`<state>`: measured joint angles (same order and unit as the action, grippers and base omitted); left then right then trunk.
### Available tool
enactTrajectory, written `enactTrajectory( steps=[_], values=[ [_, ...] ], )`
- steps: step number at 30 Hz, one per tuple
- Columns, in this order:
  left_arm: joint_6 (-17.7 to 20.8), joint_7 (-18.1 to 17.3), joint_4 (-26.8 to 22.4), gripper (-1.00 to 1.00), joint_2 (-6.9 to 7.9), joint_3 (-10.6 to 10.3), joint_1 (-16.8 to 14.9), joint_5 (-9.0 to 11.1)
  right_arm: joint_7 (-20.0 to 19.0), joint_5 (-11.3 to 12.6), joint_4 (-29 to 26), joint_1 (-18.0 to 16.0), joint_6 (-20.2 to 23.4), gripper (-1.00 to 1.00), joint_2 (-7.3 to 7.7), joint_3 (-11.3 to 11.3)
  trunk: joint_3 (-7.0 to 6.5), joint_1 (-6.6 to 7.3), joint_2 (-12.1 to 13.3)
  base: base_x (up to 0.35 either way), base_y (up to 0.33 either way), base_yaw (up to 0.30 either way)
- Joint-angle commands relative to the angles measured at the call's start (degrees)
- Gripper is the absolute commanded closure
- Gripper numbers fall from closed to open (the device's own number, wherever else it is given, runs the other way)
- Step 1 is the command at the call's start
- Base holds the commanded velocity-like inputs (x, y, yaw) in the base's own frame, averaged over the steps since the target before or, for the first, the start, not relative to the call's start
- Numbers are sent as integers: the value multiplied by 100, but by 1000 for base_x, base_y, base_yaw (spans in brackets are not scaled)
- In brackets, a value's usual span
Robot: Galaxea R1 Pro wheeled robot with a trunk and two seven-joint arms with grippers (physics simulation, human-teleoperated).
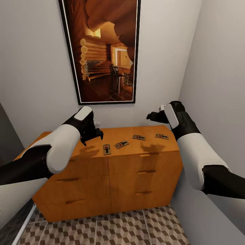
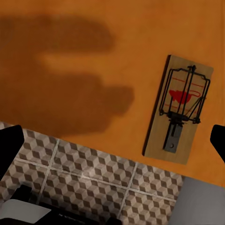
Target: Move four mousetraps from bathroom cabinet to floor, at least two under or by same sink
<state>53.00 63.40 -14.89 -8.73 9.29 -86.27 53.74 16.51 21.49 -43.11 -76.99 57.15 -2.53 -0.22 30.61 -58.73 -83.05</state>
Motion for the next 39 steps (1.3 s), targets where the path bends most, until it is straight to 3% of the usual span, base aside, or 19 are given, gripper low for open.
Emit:
enactTrajectory(
  steps=[1, 25, 34, 39],
  values=[
    [28, 51, -8, -100, -6, 30, -1, 18, 54, 57, -3, -3, 12, -100, -1, -3, 6, 0, -3, 0, 0, 0],
    [78, 55, -24, -100, 2, -328, -6, 6, 53, 57, 29, -3, 7, -100, -1, -3, 6, 0, -3, 0, 0, 0],
    [87, 53, -25, -100, 4, -813, -5, 11, 54, 57, 32, -5, 7, -100, -1, -5, 6, 0, -3, 0, 0, 0],
    [92, 46, -23, -100, 4, -938, -4, 18, 54, 57, 33, -3, 7, -100, -1, -5, 6, 0, -3, 0, -63, 0]
  ],
)
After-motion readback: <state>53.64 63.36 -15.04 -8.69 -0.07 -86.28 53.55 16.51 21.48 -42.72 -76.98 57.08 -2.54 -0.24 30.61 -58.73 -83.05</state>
